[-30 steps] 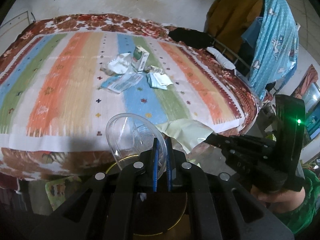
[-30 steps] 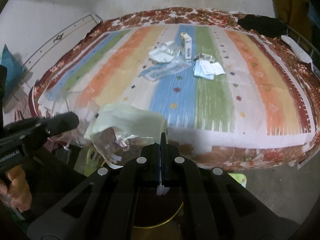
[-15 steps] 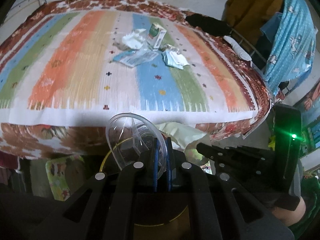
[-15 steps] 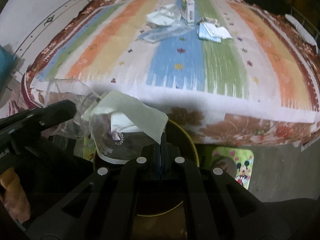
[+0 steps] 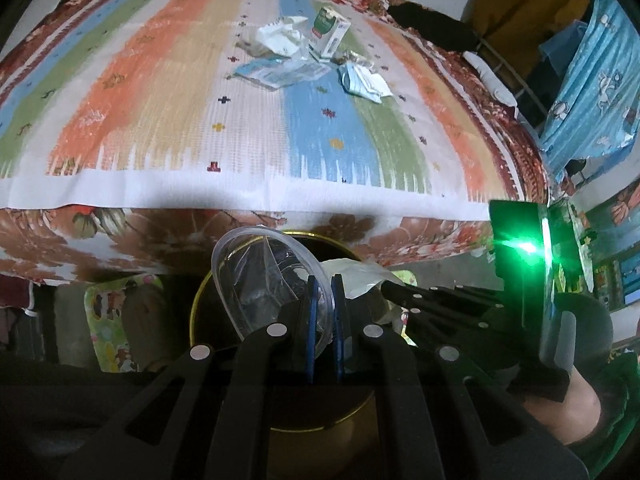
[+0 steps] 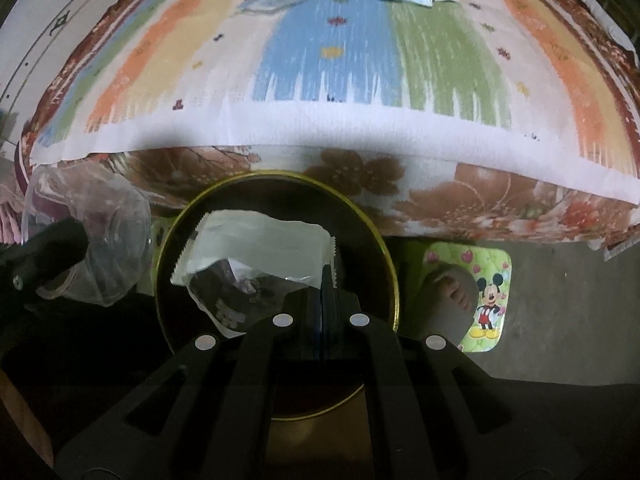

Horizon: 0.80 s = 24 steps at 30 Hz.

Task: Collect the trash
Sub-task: 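Open both tools to drop the cup and sheet into the bin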

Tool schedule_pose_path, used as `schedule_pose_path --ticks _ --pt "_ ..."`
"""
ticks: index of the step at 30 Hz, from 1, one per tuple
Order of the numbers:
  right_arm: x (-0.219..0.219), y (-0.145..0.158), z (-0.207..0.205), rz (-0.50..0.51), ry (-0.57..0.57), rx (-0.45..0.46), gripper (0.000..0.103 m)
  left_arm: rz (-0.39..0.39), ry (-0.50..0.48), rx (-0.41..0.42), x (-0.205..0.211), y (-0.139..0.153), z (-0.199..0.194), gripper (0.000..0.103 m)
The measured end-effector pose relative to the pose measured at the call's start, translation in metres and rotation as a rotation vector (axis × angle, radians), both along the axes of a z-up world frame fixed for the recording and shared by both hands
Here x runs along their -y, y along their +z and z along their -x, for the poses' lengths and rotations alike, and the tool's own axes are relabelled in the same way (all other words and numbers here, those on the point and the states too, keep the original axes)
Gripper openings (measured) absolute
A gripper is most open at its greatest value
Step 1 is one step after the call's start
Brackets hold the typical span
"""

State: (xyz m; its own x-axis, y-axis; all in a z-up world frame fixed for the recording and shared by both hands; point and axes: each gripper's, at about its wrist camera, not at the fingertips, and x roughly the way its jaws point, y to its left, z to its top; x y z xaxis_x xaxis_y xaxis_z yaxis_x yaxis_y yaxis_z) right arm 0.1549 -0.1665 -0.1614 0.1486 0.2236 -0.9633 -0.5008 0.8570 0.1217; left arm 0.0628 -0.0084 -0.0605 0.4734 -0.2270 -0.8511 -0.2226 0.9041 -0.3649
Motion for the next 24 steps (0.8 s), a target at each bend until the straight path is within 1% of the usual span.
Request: schedule_pose_path --ticks 2,3,4,5,6,7,9,10,12,17,19,21,22,24 --pt "0.001 -0.002 -0.002 -0.003 -0.011 -0.015 0.001 -0.002 -0.002 -0.019 0.001 -0.003 -0.002 0.006" --pt "0.002 -0.003 -0.003 -0.007 -0.015 -0.025 0.004 0.008 -0.004 -0.029 0.000 -0.005 -0.002 0.006" --pt "0.002 -0.003 -0.003 -0.011 -0.016 -0.033 0.013 0.020 -0.010 -0.044 0.000 -0.008 -0.004 0.010" --pt "0.002 -0.003 -0.003 -0.021 -0.016 -0.041 0.024 0.039 -0.012 -0.065 0.000 -0.012 -0.005 0.015" --pt "0.003 -0.001 -0.002 -0.029 -0.016 -0.041 0.029 0.043 -0.003 -0.083 -0.001 -0.015 -0.006 0.032" --pt "0.003 0.000 -0.002 -0.034 -0.018 -0.040 0.032 0.043 0.004 -0.086 -0.002 -0.015 -0.006 0.039" --pt "0.006 0.003 -0.002 -0.051 -0.025 -0.040 0.036 0.038 0.017 -0.077 -0.004 -0.013 -0.004 0.039" --pt "0.007 0.007 -0.001 -0.062 -0.028 -0.033 0.039 0.037 0.022 -0.069 -0.005 -0.011 -0.004 0.039" --pt "0.007 0.013 0.000 -0.068 -0.025 -0.010 0.043 0.041 0.036 -0.060 -0.010 -0.008 -0.002 0.039" --pt "0.007 0.022 -0.004 -0.097 -0.027 0.007 0.045 0.068 0.074 -0.061 -0.022 -0.007 -0.005 0.041" --pt "0.005 0.027 -0.006 -0.103 -0.015 0.022 0.046 0.056 0.085 -0.059 -0.025 -0.005 -0.008 0.046" --pt "0.004 0.036 -0.009 -0.107 -0.003 0.059 0.051 0.035 0.096 -0.054 -0.028 -0.001 -0.012 0.048" --pt "0.003 0.041 -0.011 -0.108 0.002 0.078 0.054 0.025 0.103 -0.052 -0.031 0.001 -0.015 0.051" --pt "0.003 0.050 -0.017 -0.115 0.007 0.108 0.055 0.004 0.117 -0.045 -0.036 0.006 -0.021 0.056"
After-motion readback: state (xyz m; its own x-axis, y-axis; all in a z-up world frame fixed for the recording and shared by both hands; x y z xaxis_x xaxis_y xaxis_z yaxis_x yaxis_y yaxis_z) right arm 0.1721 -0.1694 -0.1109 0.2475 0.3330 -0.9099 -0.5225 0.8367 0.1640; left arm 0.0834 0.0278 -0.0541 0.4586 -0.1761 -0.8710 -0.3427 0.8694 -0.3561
